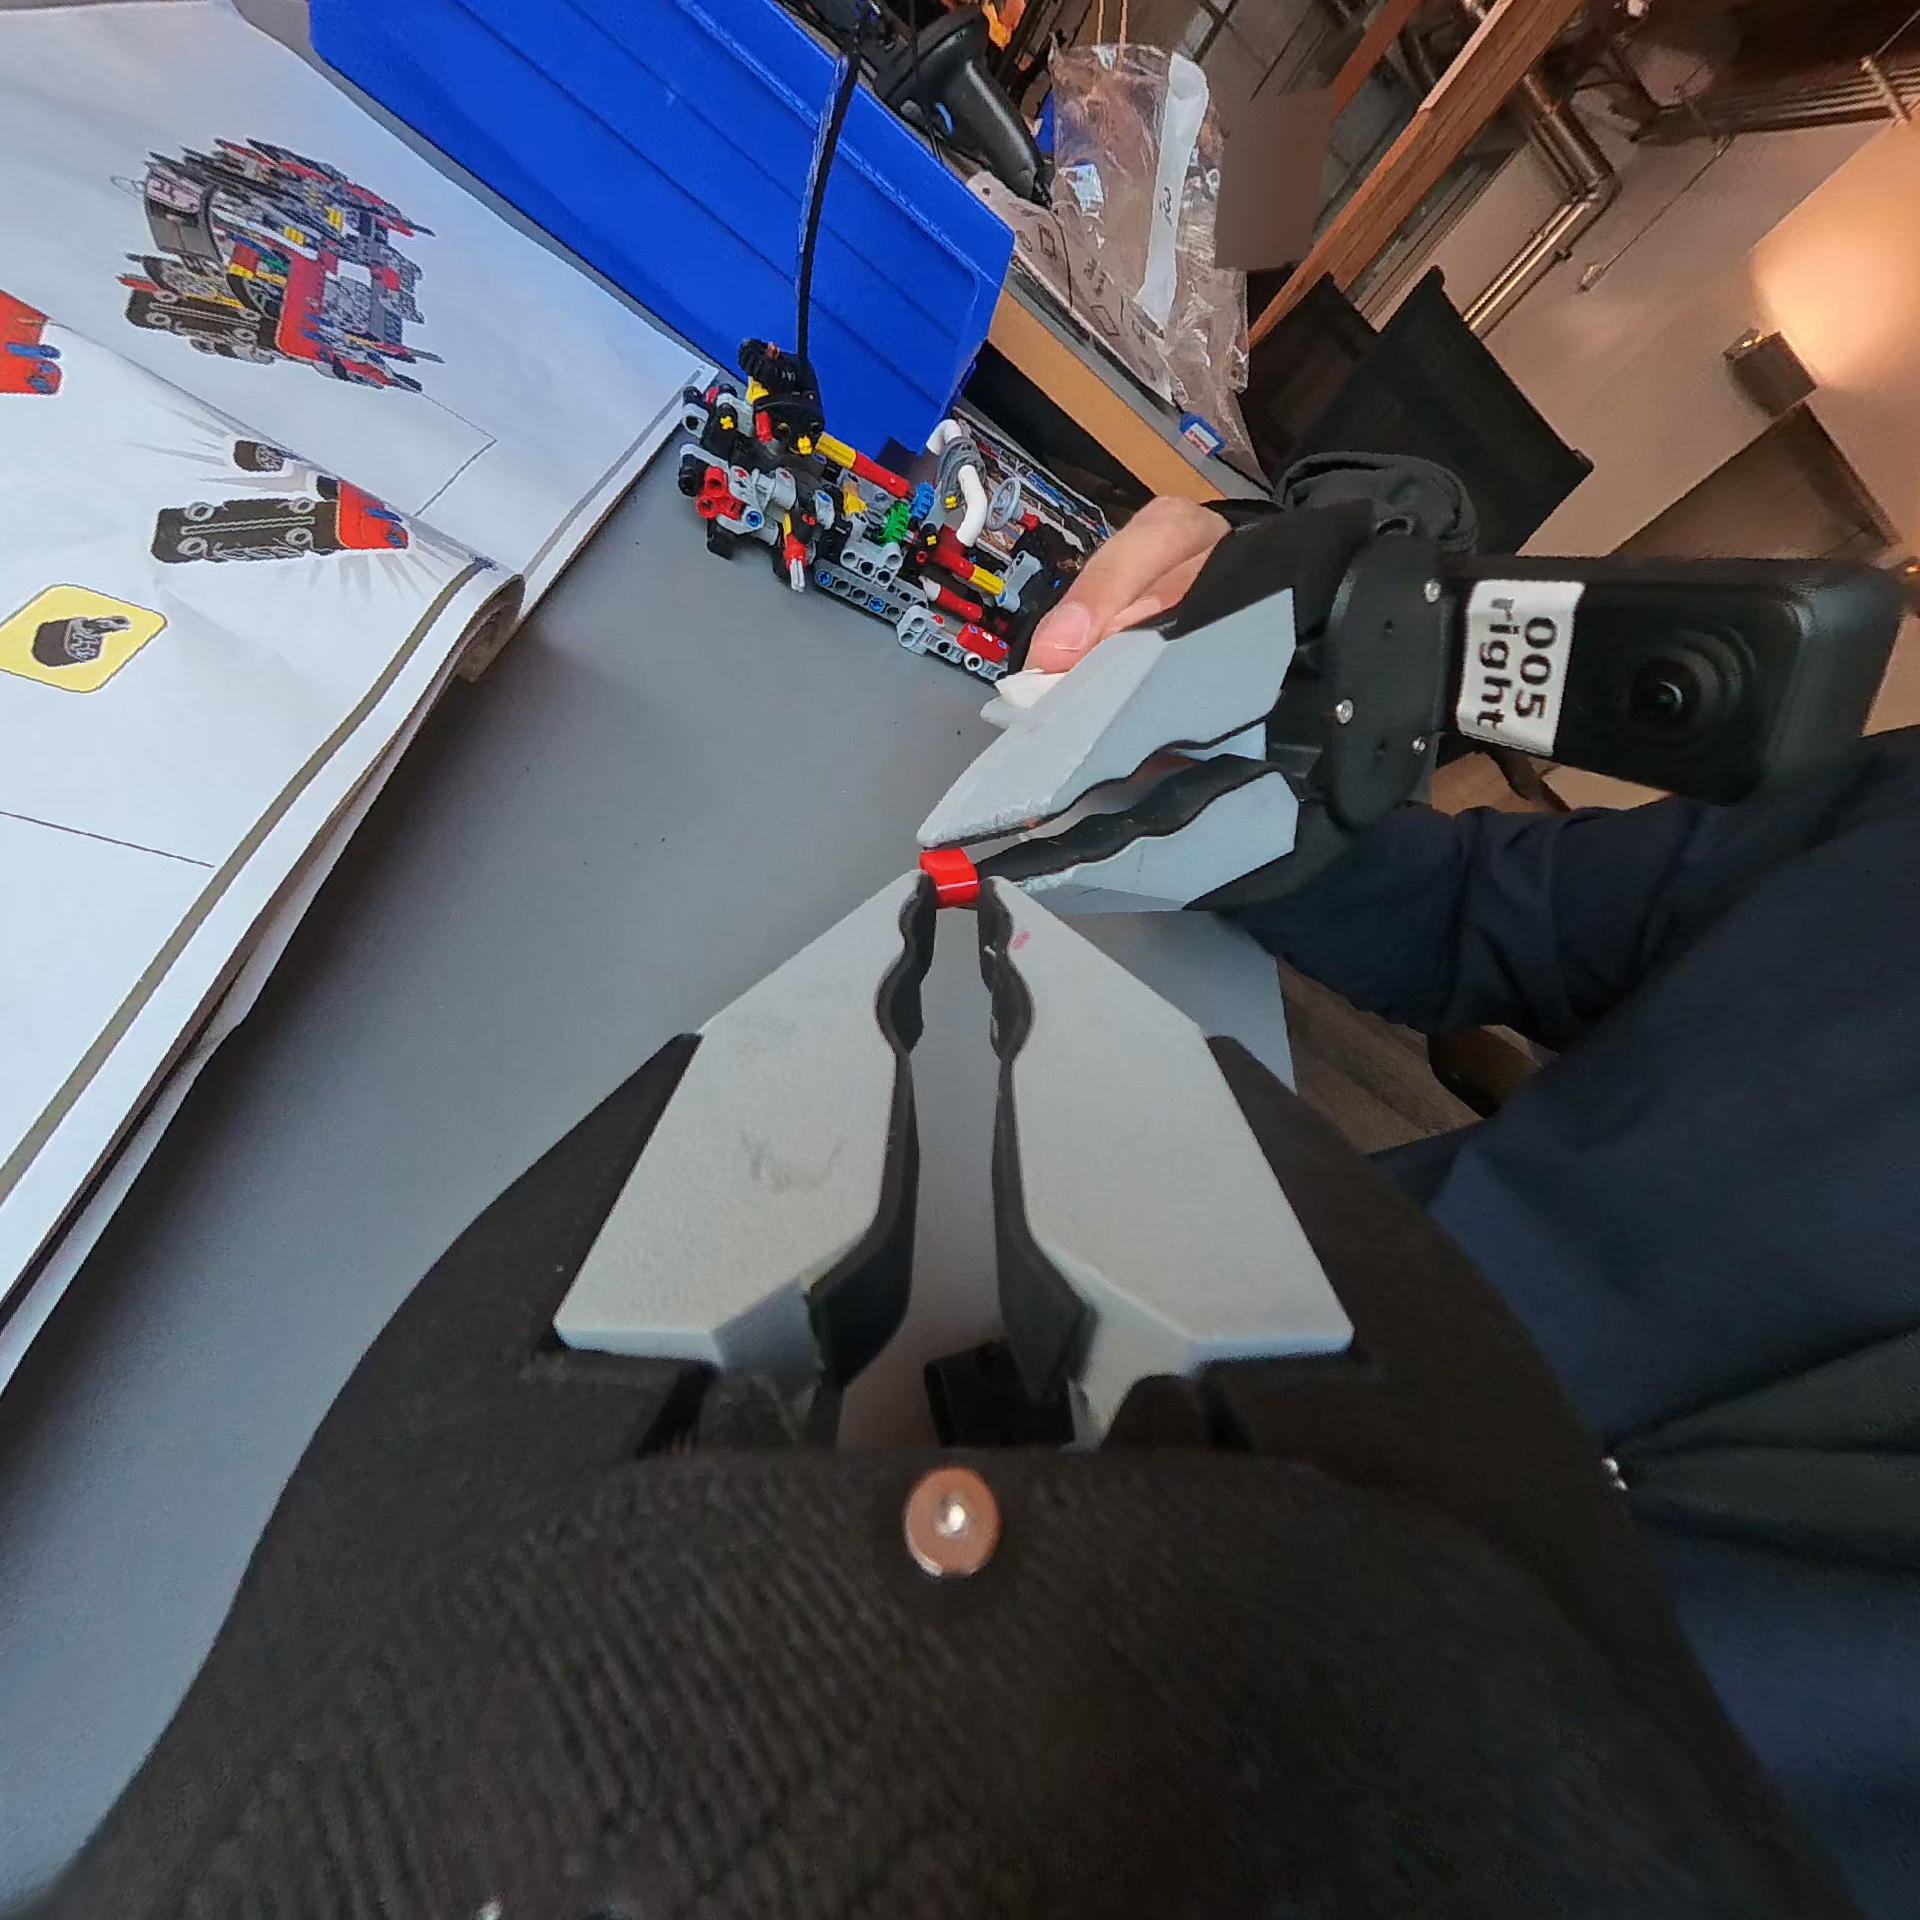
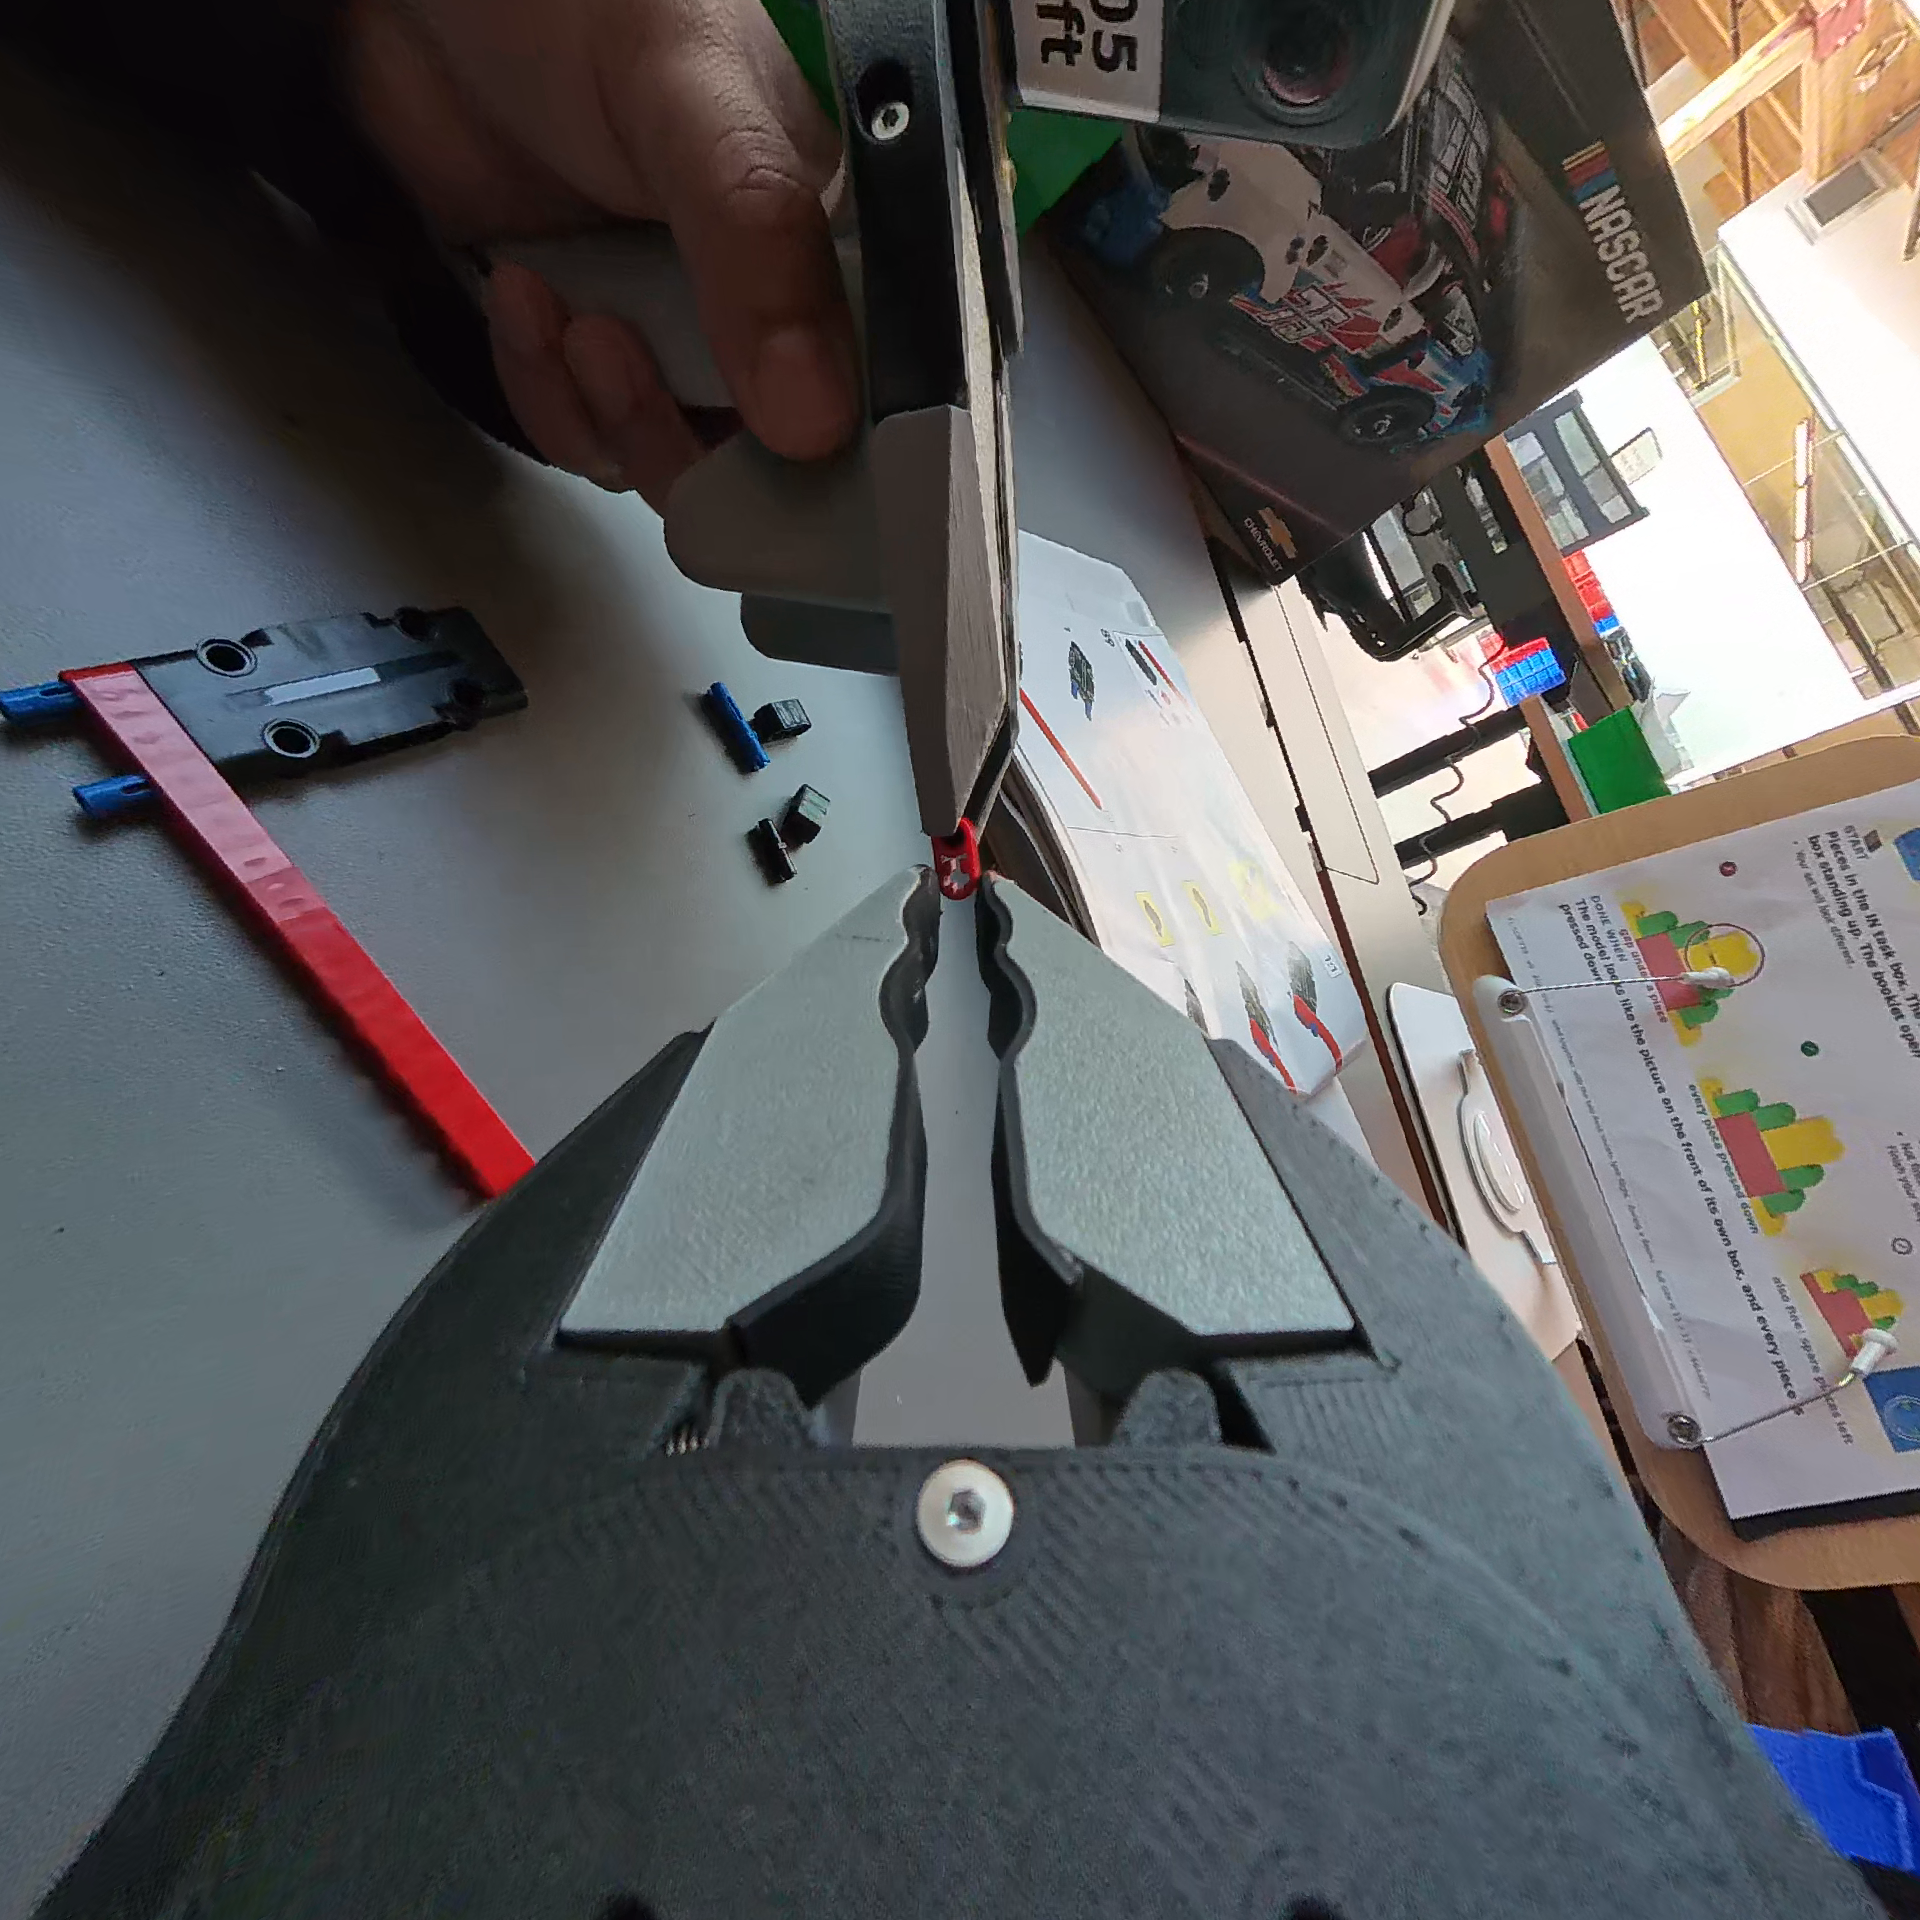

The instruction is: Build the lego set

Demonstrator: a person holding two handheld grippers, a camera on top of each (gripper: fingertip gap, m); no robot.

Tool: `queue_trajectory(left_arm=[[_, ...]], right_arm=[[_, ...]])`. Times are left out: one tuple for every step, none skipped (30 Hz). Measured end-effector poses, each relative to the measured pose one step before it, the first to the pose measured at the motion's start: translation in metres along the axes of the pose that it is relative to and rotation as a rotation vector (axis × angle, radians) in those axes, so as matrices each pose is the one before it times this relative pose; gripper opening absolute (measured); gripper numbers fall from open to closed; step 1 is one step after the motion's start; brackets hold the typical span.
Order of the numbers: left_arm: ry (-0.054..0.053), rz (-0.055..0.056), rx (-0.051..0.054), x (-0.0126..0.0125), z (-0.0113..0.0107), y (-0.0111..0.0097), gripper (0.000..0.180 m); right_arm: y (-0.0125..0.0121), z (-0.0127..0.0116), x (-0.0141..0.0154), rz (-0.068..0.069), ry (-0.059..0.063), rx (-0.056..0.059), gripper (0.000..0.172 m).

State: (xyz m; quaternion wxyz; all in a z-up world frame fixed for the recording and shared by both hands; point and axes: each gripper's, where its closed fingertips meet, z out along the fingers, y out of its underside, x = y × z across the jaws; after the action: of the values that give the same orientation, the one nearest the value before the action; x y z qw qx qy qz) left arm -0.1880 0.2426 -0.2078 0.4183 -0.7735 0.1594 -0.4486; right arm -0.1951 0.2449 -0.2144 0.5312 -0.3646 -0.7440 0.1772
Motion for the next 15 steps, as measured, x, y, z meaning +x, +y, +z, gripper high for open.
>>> queue_trajectory(left_arm=[[-0.0006,0.0083,-0.0077,0.00027,0.0003,0.00097,0.006],[-0.0028,0.0143,-0.011,0.00039,0.00025,0.00119,0.006],[-0.0052,0.0228,-0.0121,0.00082,0.00011,0.00111,0.006],[-0.0095,0.0342,-0.0113,0.00087,0.0,0.00087,0.008],[-0.0213,0.0421,-0.0126,-0.00027,-0.00009,0.0007,0.013],[-0.0265,0.0528,-0.0157,-0.0006,-0.00012,0.00097,0.018],[-0.0321,0.0601,-0.0172,-0.00108,-0.00021,0.00138,0.02],[-0.0364,0.0645,-0.0133,-0.00162,-0.00036,0.00086,0.02],[-0.0436,0.0692,-0.0097,-0.00254,-0.00077,0.00025,0.02],[-0.0425,0.0741,-0.0097,-0.00226,-0.00088,0.00053,0.02],[-0.0357,0.0759,-0.0103,-0.00133,-0.00077,0.00099,0.02],[-0.031,0.0751,-0.0098,-0.00052,-0.00081,0.00104,0.02],[-0.0273,0.0706,-0.0028,0.00022,-0.00073,0.00009,0.019],[-0.0223,0.0654,0.0047,0.00114,-0.00069,-0.00093,0.019],[-0.0187,0.0592,0.0057,0.00145,-0.00041,-0.00108,0.018]], right_arm=[[0.00007,-0.00042,-0.00057,-0.0086,-0.0013,-0.0007,0.004],[-0.00007,-0.00038,-0.00076,-0.0068,-0.0027,0.0002,0.003],[-0.00024,-0.00014,-0.00059,-0.0035,-0.0032,0.0007,0.004],[0.00028,0.00002,-0.00062,0.0,-0.005,-0.0006,0.004],[0.00079,0.00015,-0.00091,0.0054,-0.0087,-0.0018,0.003],[0.00103,0.00033,-0.00112,0.0114,-0.0121,-0.0016,0.003],[0.00109,0.00038,-0.00055,0.0115,-0.0091,-0.0012,0.003],[0.00125,0.00039,-0.00003,0.0086,-0.0055,-0.002,0.003],[0.00141,0.00037,-0.00026,0.0102,-0.0075,-0.0023,0.004],[0.00123,0.0003,-0.0009,0.0149,-0.0132,-0.0005,0.003],[0.00106,0.0,-0.00104,0.0175,-0.0161,0.0004,0.004],[0.00081,-0.00008,-0.00088,0.016,-0.0151,0.0005,0.004],[0.0009,0.00003,-0.00095,0.0135,-0.0142,-0.0004,0.004],[0.001,0.0003,-0.00121,0.0109,-0.0136,-0.0023,0.004],[0.00106,0.0004,-0.00128,0.0081,-0.0117,-0.0036,0.004]])
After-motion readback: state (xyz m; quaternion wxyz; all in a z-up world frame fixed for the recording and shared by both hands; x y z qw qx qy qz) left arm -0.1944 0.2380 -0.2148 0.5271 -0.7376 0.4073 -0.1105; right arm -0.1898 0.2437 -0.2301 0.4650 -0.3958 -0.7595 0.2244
